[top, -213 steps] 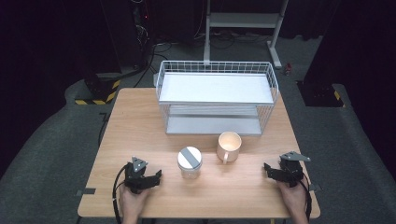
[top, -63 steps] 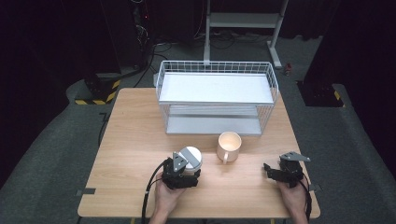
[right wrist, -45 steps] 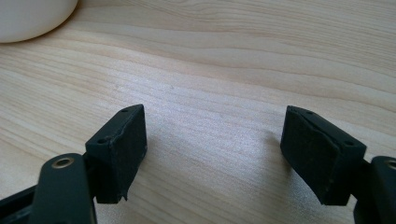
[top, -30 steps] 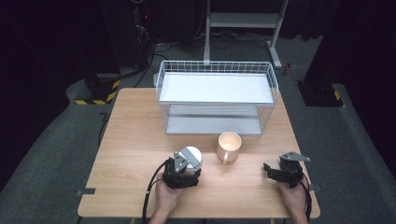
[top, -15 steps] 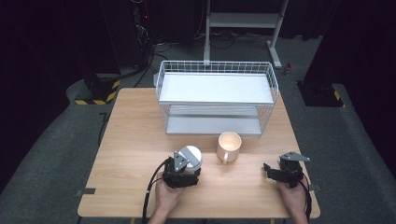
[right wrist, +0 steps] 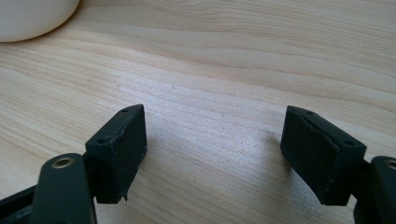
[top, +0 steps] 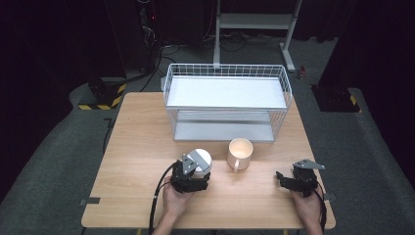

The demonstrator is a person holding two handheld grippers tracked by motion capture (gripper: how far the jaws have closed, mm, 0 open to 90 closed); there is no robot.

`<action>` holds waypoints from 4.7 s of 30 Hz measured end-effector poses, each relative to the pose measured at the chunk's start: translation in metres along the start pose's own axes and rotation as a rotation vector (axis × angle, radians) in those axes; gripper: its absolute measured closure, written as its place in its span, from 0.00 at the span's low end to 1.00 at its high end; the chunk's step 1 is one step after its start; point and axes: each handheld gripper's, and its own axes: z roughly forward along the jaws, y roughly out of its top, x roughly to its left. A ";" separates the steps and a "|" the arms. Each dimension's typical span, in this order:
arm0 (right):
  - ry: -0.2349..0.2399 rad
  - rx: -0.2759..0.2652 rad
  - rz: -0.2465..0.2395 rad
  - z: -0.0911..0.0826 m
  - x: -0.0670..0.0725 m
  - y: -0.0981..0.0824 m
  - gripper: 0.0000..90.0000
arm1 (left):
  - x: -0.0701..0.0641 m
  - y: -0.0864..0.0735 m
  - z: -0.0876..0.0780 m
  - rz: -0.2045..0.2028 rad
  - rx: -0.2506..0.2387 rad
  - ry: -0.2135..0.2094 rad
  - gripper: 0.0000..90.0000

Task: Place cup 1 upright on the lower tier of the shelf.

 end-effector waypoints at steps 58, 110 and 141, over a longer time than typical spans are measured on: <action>0.001 0.000 -0.001 0.000 0.000 0.000 0.25 | 0.045 0.055 0.033 -0.074 0.001 0.038 0.21; 0.002 0.000 -0.001 0.000 0.000 0.000 0.26 | 0.078 0.084 0.095 -0.107 0.010 0.129 0.21; 0.002 0.000 -0.001 0.000 0.000 0.000 0.26 | 0.088 0.095 0.118 -0.122 -0.032 0.163 0.21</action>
